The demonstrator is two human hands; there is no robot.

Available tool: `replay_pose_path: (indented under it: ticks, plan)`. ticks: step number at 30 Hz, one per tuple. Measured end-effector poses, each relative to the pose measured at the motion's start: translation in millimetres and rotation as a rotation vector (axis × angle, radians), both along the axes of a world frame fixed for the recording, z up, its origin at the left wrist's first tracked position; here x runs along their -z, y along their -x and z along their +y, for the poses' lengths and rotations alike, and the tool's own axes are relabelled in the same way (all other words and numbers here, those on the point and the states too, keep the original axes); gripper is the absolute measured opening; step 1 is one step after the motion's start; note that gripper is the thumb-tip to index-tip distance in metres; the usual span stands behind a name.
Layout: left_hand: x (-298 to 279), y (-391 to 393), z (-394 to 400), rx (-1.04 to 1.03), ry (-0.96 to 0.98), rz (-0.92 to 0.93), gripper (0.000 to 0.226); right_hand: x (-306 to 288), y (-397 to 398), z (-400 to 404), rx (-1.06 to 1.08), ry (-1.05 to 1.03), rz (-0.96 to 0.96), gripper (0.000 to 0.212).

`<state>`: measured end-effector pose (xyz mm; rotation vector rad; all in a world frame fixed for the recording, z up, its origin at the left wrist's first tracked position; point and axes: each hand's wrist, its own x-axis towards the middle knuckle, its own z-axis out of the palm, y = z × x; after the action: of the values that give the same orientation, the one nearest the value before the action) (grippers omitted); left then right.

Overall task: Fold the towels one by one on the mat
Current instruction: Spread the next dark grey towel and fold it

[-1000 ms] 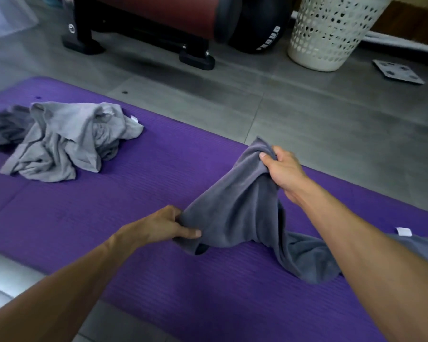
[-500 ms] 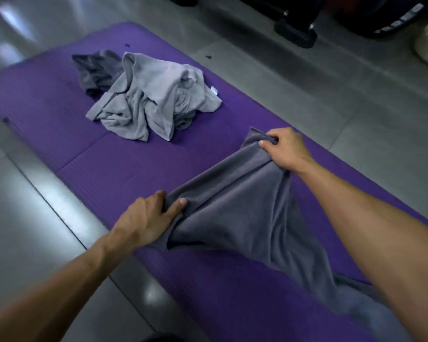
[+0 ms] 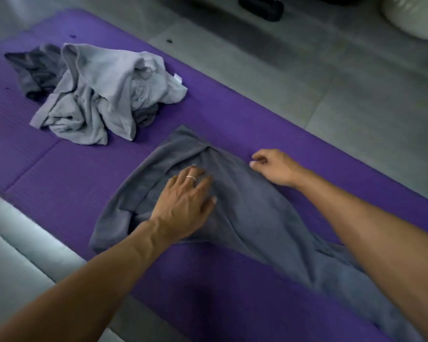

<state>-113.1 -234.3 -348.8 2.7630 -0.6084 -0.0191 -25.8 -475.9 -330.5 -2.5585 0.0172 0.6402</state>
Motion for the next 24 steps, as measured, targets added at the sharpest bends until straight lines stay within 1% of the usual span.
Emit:
replay_pose_path:
  ticks: [3,6,8,9,11,12,14,15,17,18,19,21,22,23,24]
  plan:
    - [-2.1,-6.5,-62.9,0.199,0.038,-0.015,0.049,-11.2,55.2,-67.8,0.010,0.140,0.006,0.022]
    - [5.3,-1.6,-122.7,0.447,0.067,-0.013,0.051,-21.2,116.6,-126.4,0.041,0.280,-0.046,0.017]
    - [12.6,8.9,-158.2,0.612,0.063,0.024,0.056,-26.6,156.6,-155.5,0.084,0.308,-0.057,0.012]
    - [15.6,13.7,-170.3,0.651,0.033,0.074,0.057,-25.9,171.9,-165.3,0.103,0.318,-0.055,0.011]
    - [20.0,23.8,-194.6,0.653,-0.056,0.170,0.055,-21.1,203.9,-183.7,0.181,0.354,-0.058,0.011]
    - [20.0,25.7,-203.4,0.623,-0.068,0.177,0.052,-17.0,216.5,-189.4,0.216,0.366,-0.068,0.012]
    - [18.3,23.8,-213.1,0.567,-0.061,0.182,0.044,-6.6,233.7,-192.7,0.292,0.306,-0.042,0.011]
    - [18.3,20.4,-214.5,0.571,-0.073,0.177,0.040,-2.8,238.8,-190.2,0.303,0.251,-0.017,0.007]
    - [16.8,14.7,-212.7,0.620,-0.133,0.175,0.034,3.8,243.7,-181.1,0.249,0.214,0.009,0.029]
    - [16.0,13.8,-211.1,0.646,-0.155,0.190,0.030,6.4,245.2,-176.2,0.205,0.239,0.005,0.035]
    - [15.8,14.2,-209.7,0.661,-0.148,0.197,0.025,8.5,246.1,-172.7,0.165,0.264,-0.022,0.035]
    - [16.8,16.4,-206.0,0.652,-0.053,0.170,0.017,9.2,246.0,-169.3,0.121,0.276,-0.081,0.023]
    - [16.5,16.2,-204.5,0.624,0.019,0.153,0.014,7.7,245.0,-170.7,0.136,0.253,-0.102,0.017]
    - [15.7,14.5,-203.6,0.595,0.077,0.137,0.014,5.5,243.7,-174.1,0.183,0.197,-0.115,0.017]
    - [13.0,11.7,-203.5,0.569,0.123,0.128,0.016,2.9,241.6,-179.7,0.242,0.133,-0.119,0.023]
